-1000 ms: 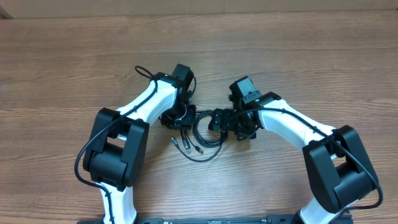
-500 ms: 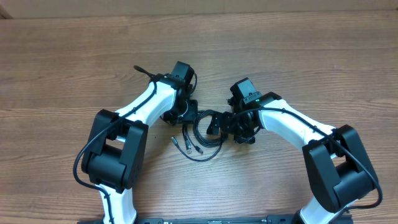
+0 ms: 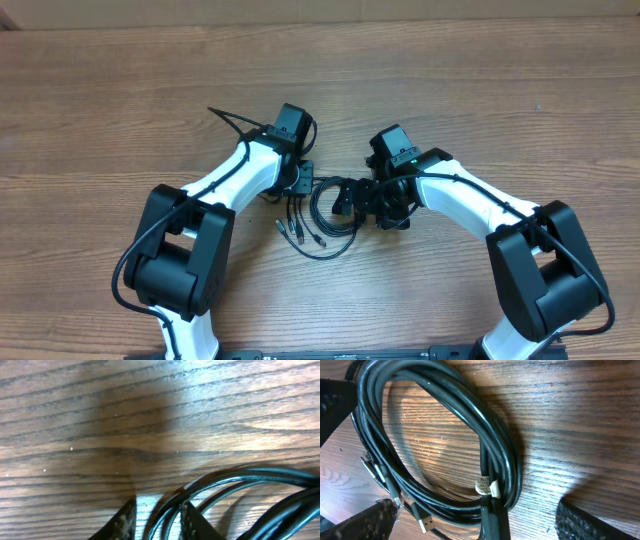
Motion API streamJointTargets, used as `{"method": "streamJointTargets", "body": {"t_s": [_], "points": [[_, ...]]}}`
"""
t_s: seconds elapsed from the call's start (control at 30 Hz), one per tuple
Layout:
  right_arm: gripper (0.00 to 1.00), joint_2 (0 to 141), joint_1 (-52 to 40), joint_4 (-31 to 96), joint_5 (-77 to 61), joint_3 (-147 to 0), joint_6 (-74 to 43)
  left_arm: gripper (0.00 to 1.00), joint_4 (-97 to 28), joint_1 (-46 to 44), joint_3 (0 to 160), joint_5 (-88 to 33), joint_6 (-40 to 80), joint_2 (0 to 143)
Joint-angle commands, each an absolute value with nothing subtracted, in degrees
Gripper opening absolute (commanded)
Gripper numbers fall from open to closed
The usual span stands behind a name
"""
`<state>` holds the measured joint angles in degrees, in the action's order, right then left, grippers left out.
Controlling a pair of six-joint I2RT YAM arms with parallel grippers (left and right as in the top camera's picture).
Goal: Untangle cables
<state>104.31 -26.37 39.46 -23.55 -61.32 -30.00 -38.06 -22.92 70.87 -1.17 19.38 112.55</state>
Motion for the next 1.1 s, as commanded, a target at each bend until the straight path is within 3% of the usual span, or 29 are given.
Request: {"method": "streamJointTargets", "body": {"t_s": [0.0,0.43,0.8,0.87,0.9,0.93,1.07], "points": [[1.00,104.62,-26.39,39.09,-23.00,-60.71,-30.15,0.28,-38.72,-22.52,66.50,2.94,19.46,117.75],[1.00,104.62,-26.39,39.07,-23.00,-60.71,-30.15,0.28,-30.70,-22.52,62.19,3.92,13.85,117.75],[1.00,104.62,-26.39,39.07,-23.00,-60.71,-30.15,0.32,-22.24,-22.37,62.13,22.50,6.39,117.75],[1.00,104.62,-26.39,38.92,-22.98,-60.71,-30.13,0.36,-20.58,-22.09,62.15,24.16,3.84,117.75],[1.00,104.62,-26.39,38.65,-22.98,-60.71,-30.13,0.44,-19.53,-21.58,62.41,23.97,3.16,117.75],[1.00,104.62,-26.39,38.59,-22.98,-60.71,-30.15,0.46,-19.57,-21.26,62.87,23.90,3.16,117.75],[1.00,104.62,-26.39,38.09,-22.98,-60.71,-30.13,0.49,-21.10,-19.57,65.80,20.73,3.14,117.73]]}}
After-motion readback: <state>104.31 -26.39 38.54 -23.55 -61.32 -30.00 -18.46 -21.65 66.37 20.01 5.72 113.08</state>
